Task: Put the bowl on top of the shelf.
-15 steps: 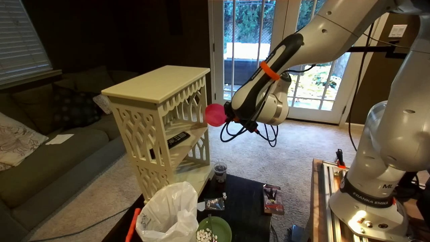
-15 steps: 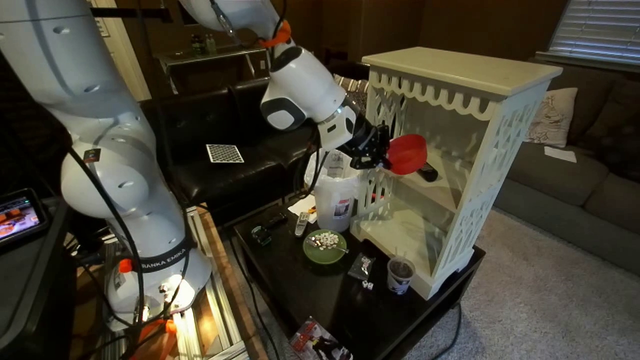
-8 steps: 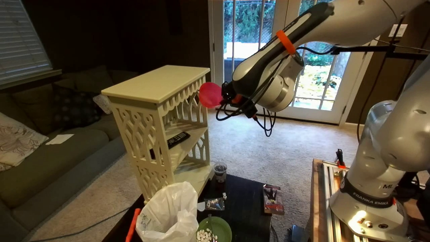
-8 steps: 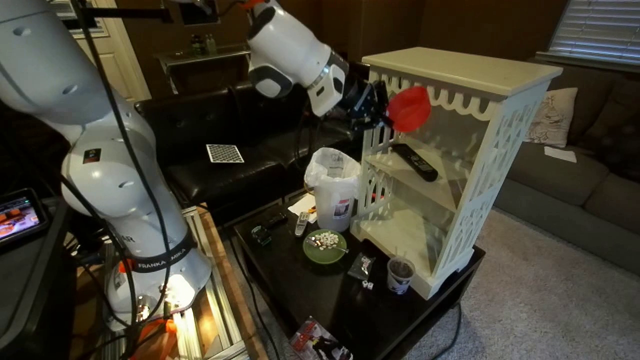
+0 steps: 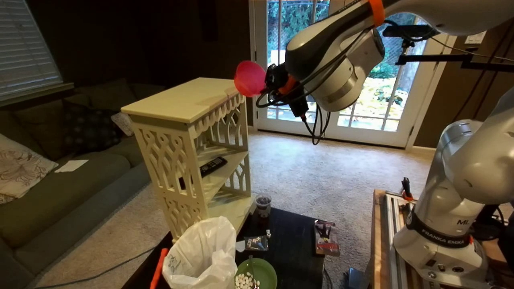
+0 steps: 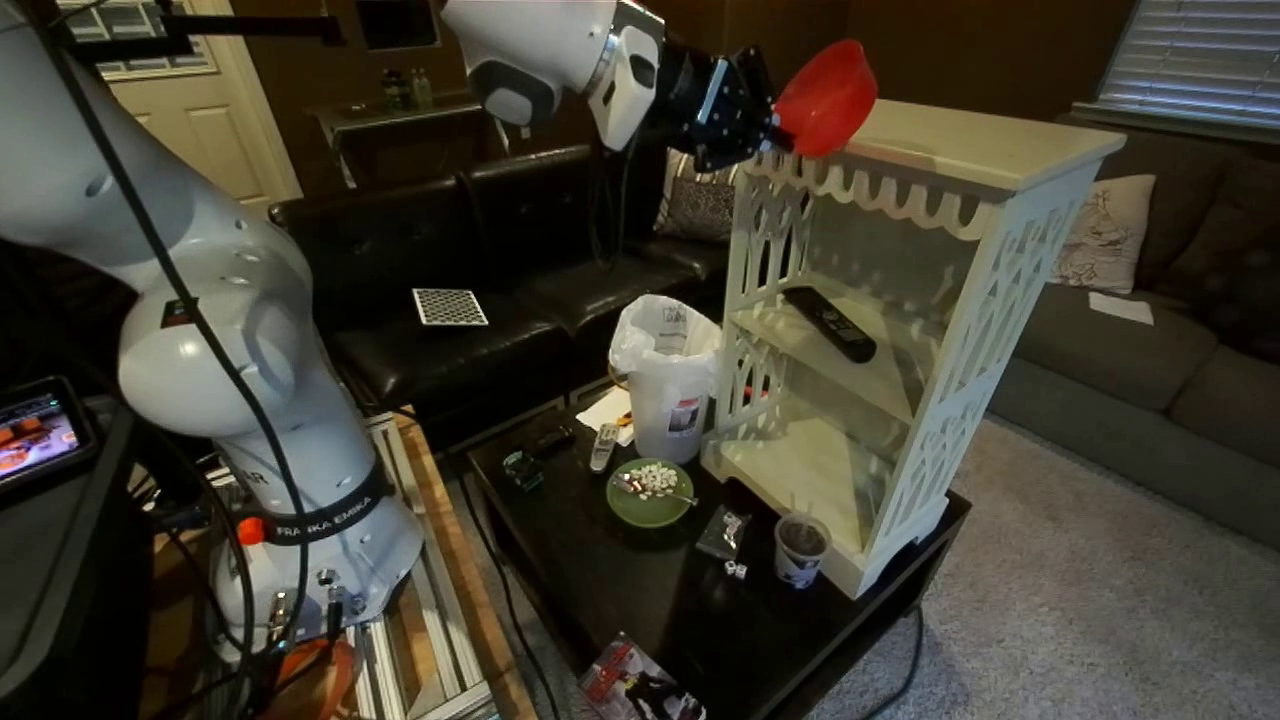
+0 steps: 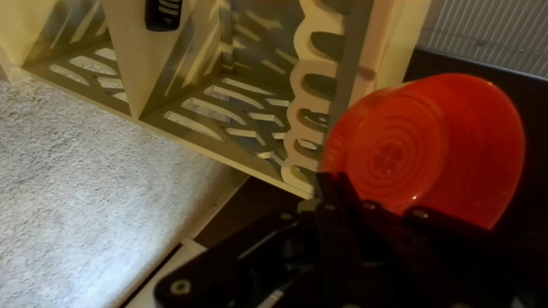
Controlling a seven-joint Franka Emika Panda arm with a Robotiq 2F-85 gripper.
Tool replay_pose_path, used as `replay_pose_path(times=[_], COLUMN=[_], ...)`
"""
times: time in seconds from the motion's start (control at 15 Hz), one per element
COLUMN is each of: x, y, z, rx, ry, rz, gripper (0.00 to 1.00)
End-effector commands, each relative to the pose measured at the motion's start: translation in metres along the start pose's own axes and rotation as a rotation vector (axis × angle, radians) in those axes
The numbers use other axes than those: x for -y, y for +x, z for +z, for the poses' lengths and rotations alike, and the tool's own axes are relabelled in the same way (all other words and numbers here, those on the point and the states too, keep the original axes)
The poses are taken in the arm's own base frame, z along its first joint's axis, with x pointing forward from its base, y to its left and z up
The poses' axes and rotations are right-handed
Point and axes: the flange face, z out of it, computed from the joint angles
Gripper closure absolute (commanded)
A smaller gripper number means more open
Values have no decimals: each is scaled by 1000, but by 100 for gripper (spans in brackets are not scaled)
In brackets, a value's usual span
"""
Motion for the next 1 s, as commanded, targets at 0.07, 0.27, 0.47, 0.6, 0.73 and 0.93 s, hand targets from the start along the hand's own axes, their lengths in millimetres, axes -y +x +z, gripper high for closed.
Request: replay_pose_path(times=[0.07,0.27,0.47,0.6,0.73,0.93], x=[25,59,89,78,84,77], y=[1,18,30,30,35,31], z=[0,-7,-1,-10,-8,-6], rx=[16,-7,-57,-41,-40,-33], ry=[24,68,78,84,91,76], rz=[42,235,375,341,347,342], gripper=[99,99,99,99,97,97])
